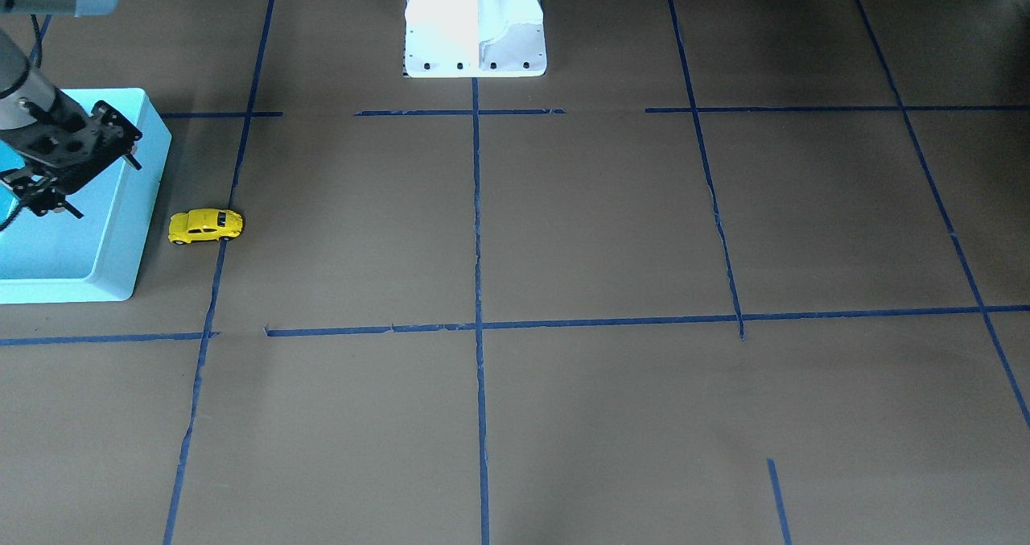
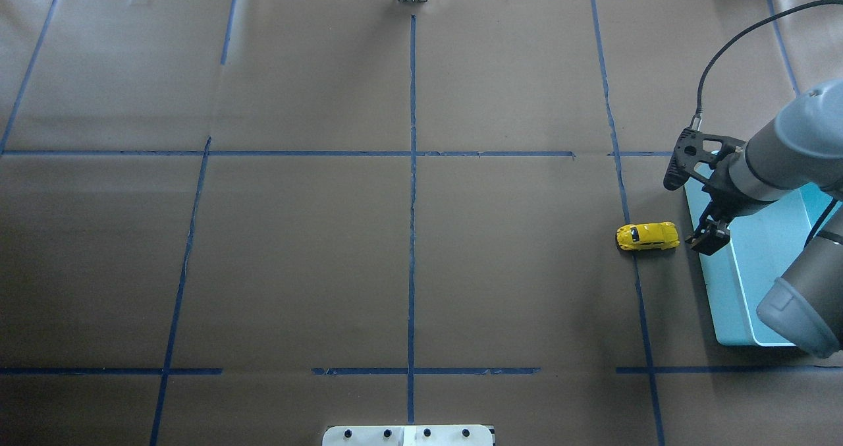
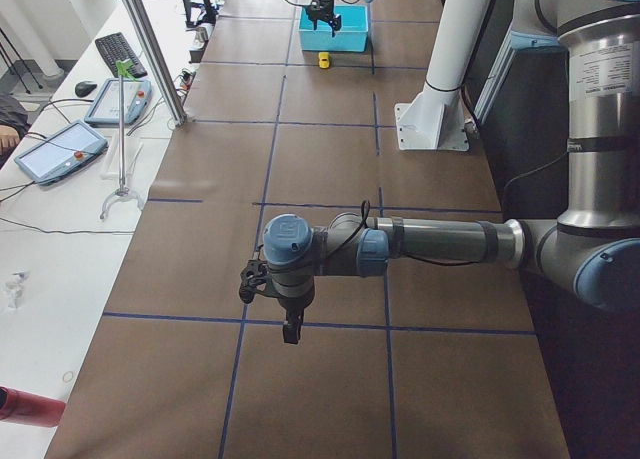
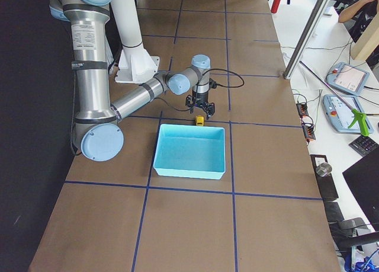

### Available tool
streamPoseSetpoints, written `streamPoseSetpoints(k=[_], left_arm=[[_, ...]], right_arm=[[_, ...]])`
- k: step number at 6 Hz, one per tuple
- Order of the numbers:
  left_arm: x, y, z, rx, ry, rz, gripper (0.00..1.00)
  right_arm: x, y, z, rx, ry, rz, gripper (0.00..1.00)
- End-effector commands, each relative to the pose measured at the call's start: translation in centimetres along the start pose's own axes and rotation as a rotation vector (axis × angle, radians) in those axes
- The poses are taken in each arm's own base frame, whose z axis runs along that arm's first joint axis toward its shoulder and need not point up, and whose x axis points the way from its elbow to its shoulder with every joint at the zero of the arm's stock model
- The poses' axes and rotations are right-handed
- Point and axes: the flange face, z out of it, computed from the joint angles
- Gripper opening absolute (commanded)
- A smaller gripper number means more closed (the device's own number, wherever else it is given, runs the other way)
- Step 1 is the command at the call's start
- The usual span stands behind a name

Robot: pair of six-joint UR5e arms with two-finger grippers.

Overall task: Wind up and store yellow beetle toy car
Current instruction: 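Reach the right gripper down to the car beside the blue bin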

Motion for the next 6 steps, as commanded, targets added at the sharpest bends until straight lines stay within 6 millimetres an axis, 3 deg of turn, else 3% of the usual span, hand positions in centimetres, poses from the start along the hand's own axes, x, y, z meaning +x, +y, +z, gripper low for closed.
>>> streamPoseSetpoints(k=[1,3,6], left_arm=[[0.4,0.6,0.0,0.004,0.032,0.005,1.0],[0.2,0.6,0.5,-0.004,0.062,-0.007,1.0],[-0.1,0.9,1.1,-0.024,0.08,-0.041,1.0]], right_arm=[[-2.3,-1.5,3.6,0.014,0.003,-0.125,1.0],[-2.1,-1.7,5.9,0.018,0.007,-0.224,1.0],[-1.1,-1.4,6.1,0.011,0.017,-0.28,1.0]])
